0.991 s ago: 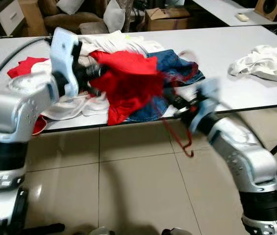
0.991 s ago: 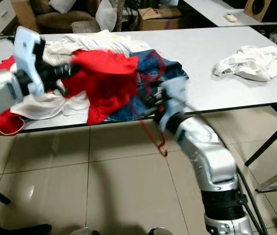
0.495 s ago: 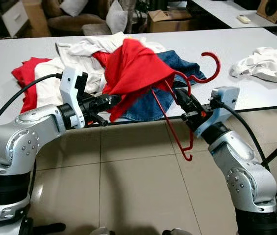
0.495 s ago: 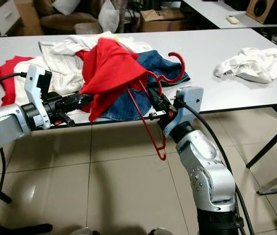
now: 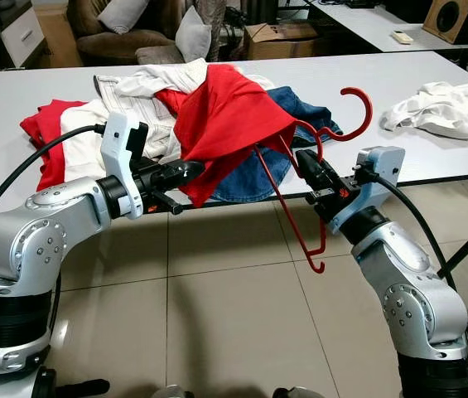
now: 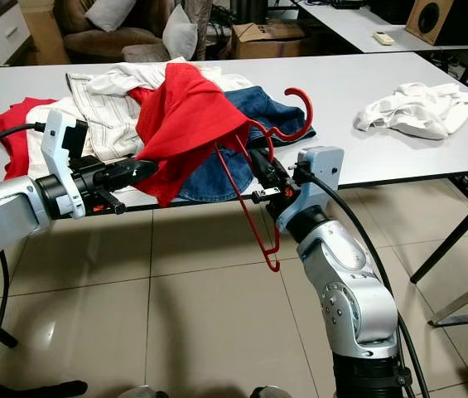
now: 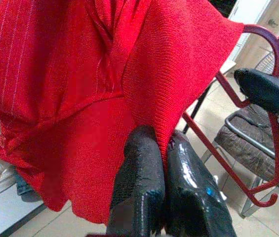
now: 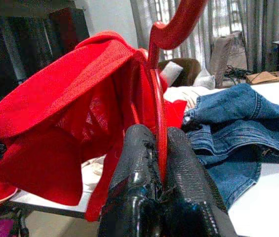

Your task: Hang hanger

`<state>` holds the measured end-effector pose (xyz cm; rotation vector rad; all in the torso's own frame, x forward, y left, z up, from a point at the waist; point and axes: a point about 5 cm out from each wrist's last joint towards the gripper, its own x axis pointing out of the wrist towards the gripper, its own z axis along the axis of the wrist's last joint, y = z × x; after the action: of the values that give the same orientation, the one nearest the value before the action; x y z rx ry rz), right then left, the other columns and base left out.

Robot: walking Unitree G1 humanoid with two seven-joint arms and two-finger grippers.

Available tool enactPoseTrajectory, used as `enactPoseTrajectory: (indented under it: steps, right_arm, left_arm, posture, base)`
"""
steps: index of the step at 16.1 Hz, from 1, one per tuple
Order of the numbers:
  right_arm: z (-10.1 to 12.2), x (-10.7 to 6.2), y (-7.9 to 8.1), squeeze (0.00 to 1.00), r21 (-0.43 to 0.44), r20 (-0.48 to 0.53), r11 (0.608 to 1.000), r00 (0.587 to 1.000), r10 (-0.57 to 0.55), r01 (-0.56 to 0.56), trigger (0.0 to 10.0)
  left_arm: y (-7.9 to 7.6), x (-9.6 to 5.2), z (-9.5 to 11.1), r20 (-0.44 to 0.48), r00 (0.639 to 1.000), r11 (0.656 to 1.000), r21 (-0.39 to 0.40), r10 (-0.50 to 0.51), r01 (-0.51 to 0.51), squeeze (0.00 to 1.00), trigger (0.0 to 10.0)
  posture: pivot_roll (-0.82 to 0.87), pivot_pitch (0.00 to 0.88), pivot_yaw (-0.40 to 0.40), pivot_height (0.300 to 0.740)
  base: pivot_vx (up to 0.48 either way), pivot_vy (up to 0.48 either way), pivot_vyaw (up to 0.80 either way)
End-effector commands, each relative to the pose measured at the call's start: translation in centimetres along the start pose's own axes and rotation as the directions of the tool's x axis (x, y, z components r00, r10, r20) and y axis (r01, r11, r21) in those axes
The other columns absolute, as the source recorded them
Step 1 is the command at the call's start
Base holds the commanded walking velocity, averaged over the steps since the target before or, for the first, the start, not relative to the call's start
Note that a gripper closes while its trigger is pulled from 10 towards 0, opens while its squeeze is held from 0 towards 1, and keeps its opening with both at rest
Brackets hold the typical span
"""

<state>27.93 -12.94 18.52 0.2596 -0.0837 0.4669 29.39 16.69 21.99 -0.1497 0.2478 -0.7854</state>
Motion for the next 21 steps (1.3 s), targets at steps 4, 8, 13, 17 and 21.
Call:
enactPoseTrajectory:
  steps: [4,8,13,17,21]
  right_arm:
    - [1.1,-0.3,-0.5,0.0,-0.004,0.061,0.999,0.998,-0.034,0.034,10.0]
    - [-1.1,-0.3,0.8,0.0,-0.055,0.005,0.993,0.995,-0.103,0.103,10.0]
    - [-1.4,-0.2,0.9,0.0,-0.071,0.002,0.991,0.994,-0.113,0.113,10.0]
    - [-1.8,-0.5,1.2,0.0,-0.074,-0.004,0.993,0.996,-0.091,0.091,10.0]
    - [-1.9,-0.5,1.2,0.0,-0.076,-0.017,0.994,0.997,-0.081,0.079,10.0]
  left_arm:
    - [0.0,-0.2,-0.2,-0.008,1.0,1.0,-0.006,0.006,-0.006,0.0,0.0]
    - [-1.0,0.8,-3.7,0.191,0.956,0.973,-0.1,0.223,-0.207,0.0,10.0]
    - [-0.7,0.9,-4.5,0.238,0.922,0.952,-0.083,0.305,-0.293,0.0,10.0]
    - [-0.9,0.7,-5.8,0.24,0.914,0.945,-0.05,0.326,-0.324,0.0,10.0]
    - [-1.0,0.8,-6.2,0.227,0.913,0.939,-0.033,0.34,-0.341,0.0,10.0]
  posture:
    - [-0.09,0.0,0.029,0.74]
    - [-0.08,0.0,0.011,0.74]
    - [-0.09,0.0,0.013,0.74]
    - [-0.09,0.0,0.005,0.74]
    - [-0.08,0.0,0.0,0.74]
  base:
    - [0.0,0.0,0.0]
    - [0.0,0.0,0.0]
    - [0.0,0.0,0.0]
    - [0.0,0.0,0.0]
    - [0.0,0.0,0.0]
